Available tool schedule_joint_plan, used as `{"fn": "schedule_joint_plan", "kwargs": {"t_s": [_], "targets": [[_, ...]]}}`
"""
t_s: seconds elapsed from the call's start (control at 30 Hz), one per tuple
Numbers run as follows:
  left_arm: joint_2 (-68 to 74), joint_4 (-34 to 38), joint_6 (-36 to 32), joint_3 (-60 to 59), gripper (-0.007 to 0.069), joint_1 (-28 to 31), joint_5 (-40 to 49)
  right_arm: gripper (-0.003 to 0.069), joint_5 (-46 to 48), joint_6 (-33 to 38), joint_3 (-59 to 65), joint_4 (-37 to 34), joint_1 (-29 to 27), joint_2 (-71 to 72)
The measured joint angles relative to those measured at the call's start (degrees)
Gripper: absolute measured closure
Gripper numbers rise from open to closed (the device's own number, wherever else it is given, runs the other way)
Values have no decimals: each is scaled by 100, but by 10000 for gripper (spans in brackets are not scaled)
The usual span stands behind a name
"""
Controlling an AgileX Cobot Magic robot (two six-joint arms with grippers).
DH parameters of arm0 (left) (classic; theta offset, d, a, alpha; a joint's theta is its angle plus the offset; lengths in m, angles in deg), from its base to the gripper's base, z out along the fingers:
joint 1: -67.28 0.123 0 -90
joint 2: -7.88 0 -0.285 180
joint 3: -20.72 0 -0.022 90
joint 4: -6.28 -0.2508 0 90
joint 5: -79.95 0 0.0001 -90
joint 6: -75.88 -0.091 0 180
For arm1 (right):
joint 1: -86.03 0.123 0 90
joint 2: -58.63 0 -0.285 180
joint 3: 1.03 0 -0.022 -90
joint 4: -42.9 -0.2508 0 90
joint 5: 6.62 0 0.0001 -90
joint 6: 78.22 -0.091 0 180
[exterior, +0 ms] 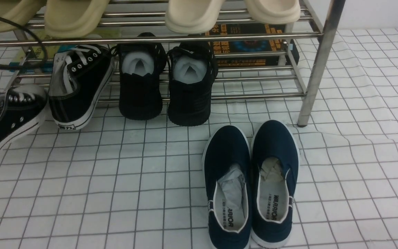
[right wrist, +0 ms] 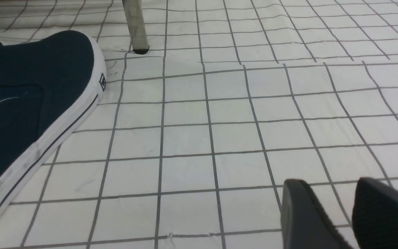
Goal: Take the shoes off the shelf with your hand from the white checkered tablecloth.
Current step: 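Set the held shoe down on the floor in front of the rack with the left gripper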
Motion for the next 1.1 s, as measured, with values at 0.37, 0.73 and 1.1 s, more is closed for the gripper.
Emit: {"fn": "schedule_joint_plan", "kwargs": {"t_s": [0.37,0.73,1.1], "targets": [[-279,38,450,-1833,606,0,-830,420,1,0,0,0,-5,0],[-285,12,416,-2137,471,0,-1144,420,1,0,0,0,-5,0],[156,1630,-1012,-407,209,0,-1630,420,1,0,0,0,-5,0]]}}
